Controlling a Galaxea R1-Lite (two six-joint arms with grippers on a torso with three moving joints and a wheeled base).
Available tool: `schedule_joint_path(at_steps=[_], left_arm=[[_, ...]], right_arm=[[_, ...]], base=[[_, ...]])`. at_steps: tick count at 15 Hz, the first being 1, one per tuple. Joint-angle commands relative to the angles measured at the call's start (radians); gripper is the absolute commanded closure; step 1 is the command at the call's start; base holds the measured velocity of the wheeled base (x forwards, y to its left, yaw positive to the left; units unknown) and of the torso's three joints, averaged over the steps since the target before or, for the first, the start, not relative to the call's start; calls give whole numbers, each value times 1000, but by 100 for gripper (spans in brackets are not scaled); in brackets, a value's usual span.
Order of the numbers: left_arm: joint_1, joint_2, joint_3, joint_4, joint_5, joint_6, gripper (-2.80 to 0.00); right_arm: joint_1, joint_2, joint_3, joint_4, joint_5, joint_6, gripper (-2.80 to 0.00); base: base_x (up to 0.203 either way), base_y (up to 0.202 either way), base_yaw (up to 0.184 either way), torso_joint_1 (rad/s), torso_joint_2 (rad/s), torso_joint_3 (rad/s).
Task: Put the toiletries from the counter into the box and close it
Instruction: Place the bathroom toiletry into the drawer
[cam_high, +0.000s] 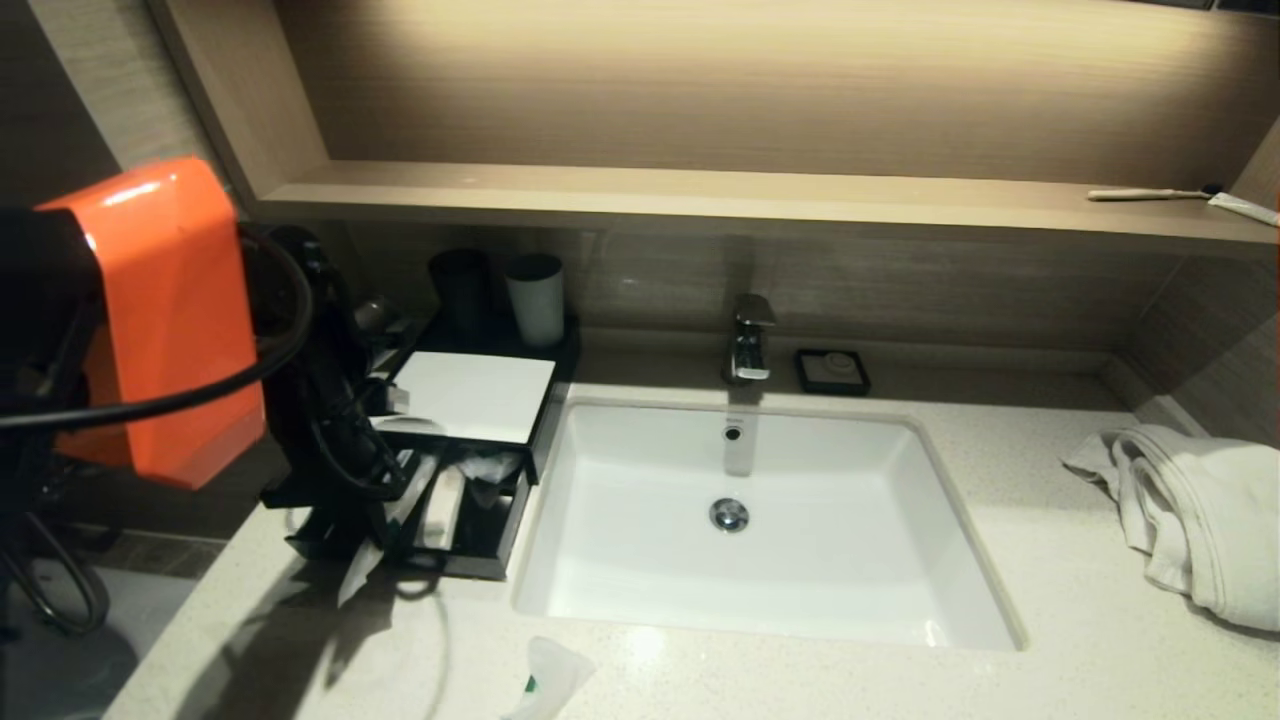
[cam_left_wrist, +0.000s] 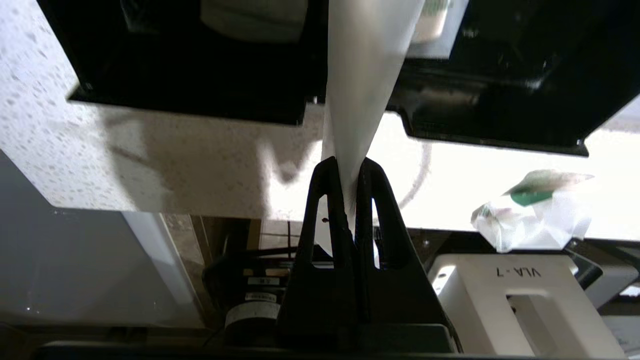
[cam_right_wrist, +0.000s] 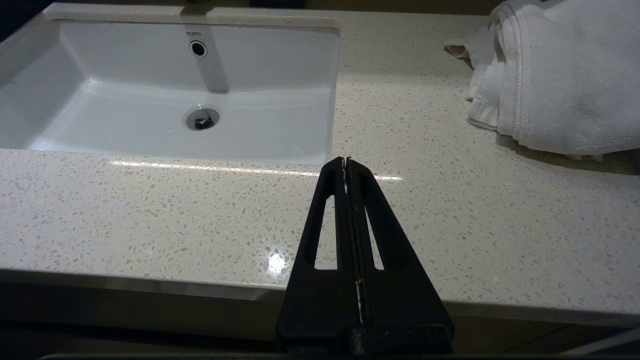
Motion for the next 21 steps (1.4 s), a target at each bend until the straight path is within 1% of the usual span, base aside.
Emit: schedule_joint_path(at_steps=[1, 4, 7, 11, 14, 21], left_arm=[[0, 37, -34, 6, 2, 0, 0], [0, 57, -84, 3, 2, 1, 0], [-1, 76, -109, -10, 2, 1, 0], [0, 95, -109, -59, 10, 14, 0], [0, 102, -110, -118, 11, 13, 0], [5, 110, -110, -189, 14, 16, 0]], right_arm=[[0, 0, 0, 0, 0, 0, 0], [0, 0, 0, 0, 0, 0, 0], [0, 0, 0, 0, 0, 1, 0], [0, 0, 0, 0, 0, 0, 0], [0, 0, 0, 0, 0, 0, 0], [0, 0, 0, 0, 0, 0, 0]], base=[[0, 0, 0, 0, 0, 0], [0, 0, 0, 0, 0, 0], [0, 0, 0, 0, 0, 0], [0, 0, 0, 0, 0, 0], [0, 0, 0, 0, 0, 0], [0, 0, 0, 0, 0, 0]])
